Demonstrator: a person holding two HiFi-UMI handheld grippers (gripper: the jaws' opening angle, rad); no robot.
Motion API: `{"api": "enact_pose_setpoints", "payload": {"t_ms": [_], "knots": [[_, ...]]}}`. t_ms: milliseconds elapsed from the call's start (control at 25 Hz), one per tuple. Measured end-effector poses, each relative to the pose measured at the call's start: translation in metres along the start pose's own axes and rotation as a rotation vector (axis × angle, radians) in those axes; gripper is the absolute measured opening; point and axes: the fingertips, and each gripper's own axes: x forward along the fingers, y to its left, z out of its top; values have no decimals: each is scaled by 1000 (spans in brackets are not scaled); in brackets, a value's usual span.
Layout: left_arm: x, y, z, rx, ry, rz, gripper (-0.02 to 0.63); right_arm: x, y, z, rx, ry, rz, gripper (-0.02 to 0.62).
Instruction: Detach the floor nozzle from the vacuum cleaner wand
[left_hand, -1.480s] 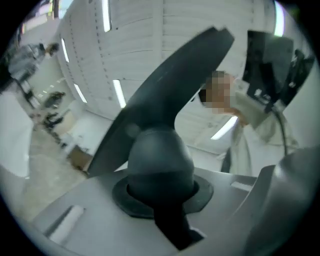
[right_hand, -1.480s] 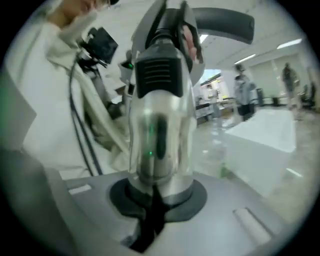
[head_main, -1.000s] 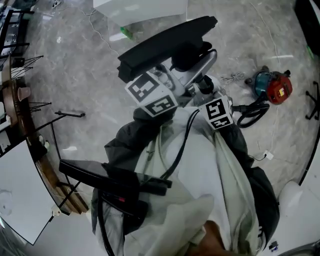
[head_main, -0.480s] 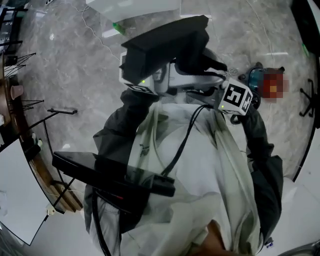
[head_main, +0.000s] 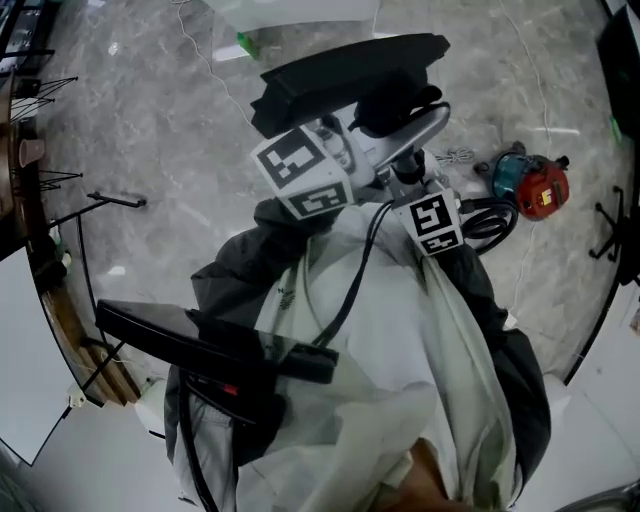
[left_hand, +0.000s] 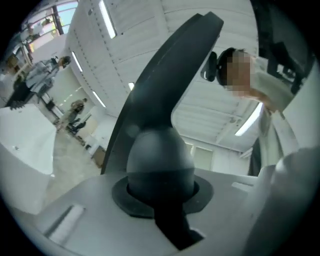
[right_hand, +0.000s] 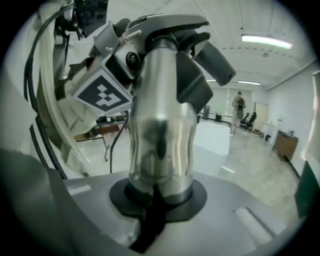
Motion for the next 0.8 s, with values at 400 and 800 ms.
{"api": "enact_pose_setpoints", "payload": {"t_ms": [400, 800], "knots": [[-11, -59, 3, -1, -54, -522, 75, -34, 51, -1, -46, 2, 639, 43], [-8, 11, -9, -27, -31, 25, 74, -1, -1, -13, 18, 40, -15, 37]]}}
